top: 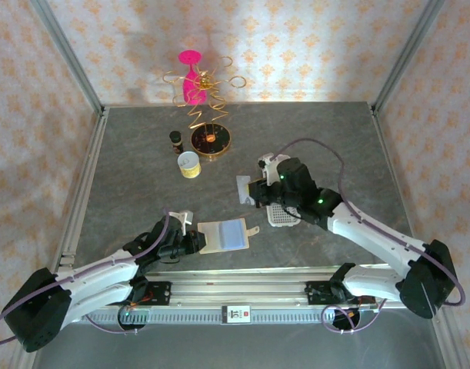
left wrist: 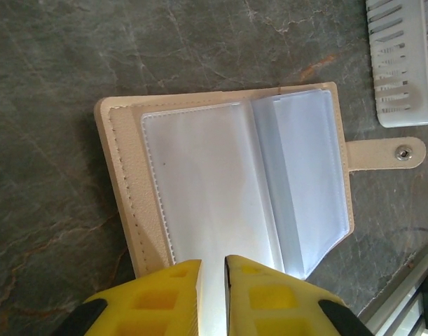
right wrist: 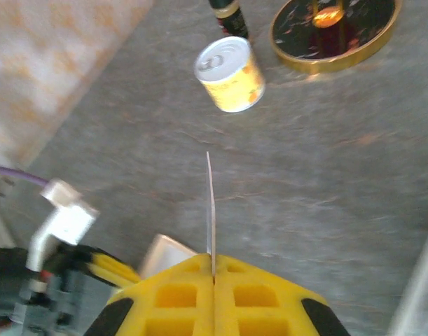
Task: Put the credit cards into the card holder
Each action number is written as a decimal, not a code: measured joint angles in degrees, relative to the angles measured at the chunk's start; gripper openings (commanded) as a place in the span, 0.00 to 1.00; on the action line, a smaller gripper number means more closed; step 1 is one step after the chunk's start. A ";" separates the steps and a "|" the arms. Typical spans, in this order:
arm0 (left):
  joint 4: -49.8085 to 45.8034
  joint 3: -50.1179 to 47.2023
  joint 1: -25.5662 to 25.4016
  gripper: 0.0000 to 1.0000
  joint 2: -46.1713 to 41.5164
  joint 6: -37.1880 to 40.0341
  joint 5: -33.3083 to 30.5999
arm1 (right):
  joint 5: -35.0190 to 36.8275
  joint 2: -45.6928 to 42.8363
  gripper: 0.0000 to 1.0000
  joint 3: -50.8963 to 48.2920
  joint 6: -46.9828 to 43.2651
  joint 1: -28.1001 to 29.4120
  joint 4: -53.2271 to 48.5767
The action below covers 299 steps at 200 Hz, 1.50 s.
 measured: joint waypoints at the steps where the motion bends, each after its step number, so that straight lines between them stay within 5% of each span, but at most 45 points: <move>1: -0.04 0.02 0.00 0.16 0.04 -0.02 -0.07 | -0.07 -0.02 0.00 -0.17 0.35 0.09 0.13; 40: -1.07 0.24 0.00 0.11 1.03 -0.04 -1.75 | -2.49 2.36 0.00 -9.55 20.68 6.05 8.22; 87: -1.68 0.28 0.00 0.10 1.70 -0.04 -2.95 | -2.75 11.06 0.00 -12.98 30.27 11.50 15.52; 299: -1.64 0.92 0.00 0.09 3.30 -0.02 -3.37 | -0.79 23.39 0.00 -12.98 33.90 12.92 25.97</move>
